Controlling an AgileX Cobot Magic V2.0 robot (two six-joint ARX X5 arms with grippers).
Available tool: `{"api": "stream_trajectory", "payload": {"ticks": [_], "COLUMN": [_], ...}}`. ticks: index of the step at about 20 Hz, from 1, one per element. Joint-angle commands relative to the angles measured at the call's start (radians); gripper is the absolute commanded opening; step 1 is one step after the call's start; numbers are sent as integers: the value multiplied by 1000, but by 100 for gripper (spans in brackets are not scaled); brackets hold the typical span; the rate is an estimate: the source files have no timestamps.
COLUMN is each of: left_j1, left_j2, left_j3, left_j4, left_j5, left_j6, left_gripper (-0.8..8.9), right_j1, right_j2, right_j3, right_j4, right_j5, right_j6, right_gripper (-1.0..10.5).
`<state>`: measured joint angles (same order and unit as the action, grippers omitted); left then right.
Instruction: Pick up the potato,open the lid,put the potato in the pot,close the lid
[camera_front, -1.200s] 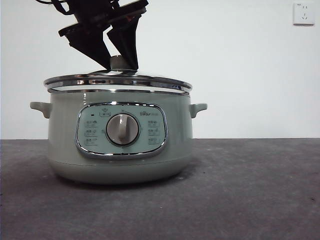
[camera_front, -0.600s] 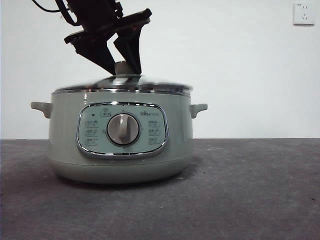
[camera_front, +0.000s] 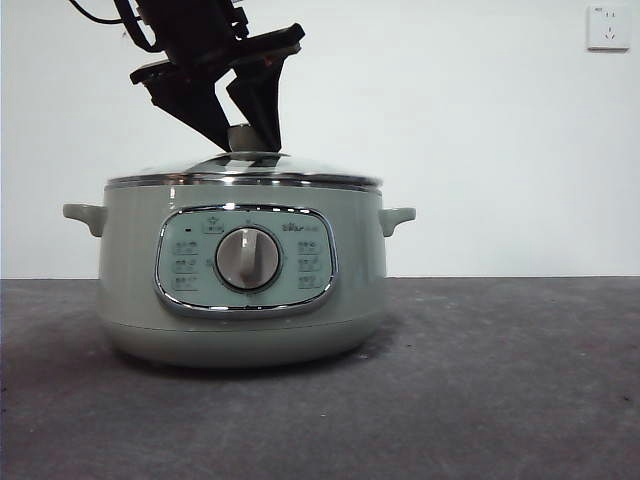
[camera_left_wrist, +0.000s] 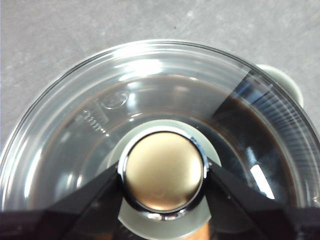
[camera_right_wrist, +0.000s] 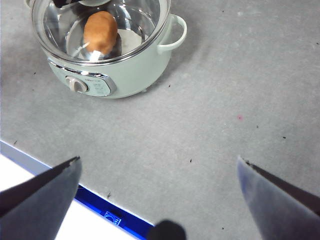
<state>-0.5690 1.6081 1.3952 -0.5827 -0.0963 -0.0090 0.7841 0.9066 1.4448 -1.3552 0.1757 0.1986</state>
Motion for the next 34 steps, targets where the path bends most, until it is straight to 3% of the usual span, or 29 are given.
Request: {"api": "stream_trajectory", "payload": {"ticks": [1,7,8,11,12,21,29,34], "left_j1": [3,3,3,3,3,2,0,0], "left_j2": [51,51,51,44,37,-145,-375,-452], "left_j3": [-32,-31,-31,-30,-29,16,16,16], "left_j4": [-48,-44,-41,-21,-21,-134,-425,-522], "left_j5": [-48,-43,-22,12,17,27,258,261], "left_j6": [100,106,106,98,95,82,54,54], "left_gripper": [-9,14,110,670,709,708,707,705], "right_j1": [1,1,1,1,1,1,1,1], "right_j2": [-2,-1,-1,-1,-1,0,41,88], "right_j3": [-10,-10,-10,-10,-10,-10,-10,-10], "right_j4": [-23,-23,-23,-23,-23,-23,-23,-23], "right_j5": [1,1,1,0,0,0,0,0], "right_j6": [11,19,19,19,19,19,17,-1], "right_gripper": [724,724,724,724,724,724,724,724]}}
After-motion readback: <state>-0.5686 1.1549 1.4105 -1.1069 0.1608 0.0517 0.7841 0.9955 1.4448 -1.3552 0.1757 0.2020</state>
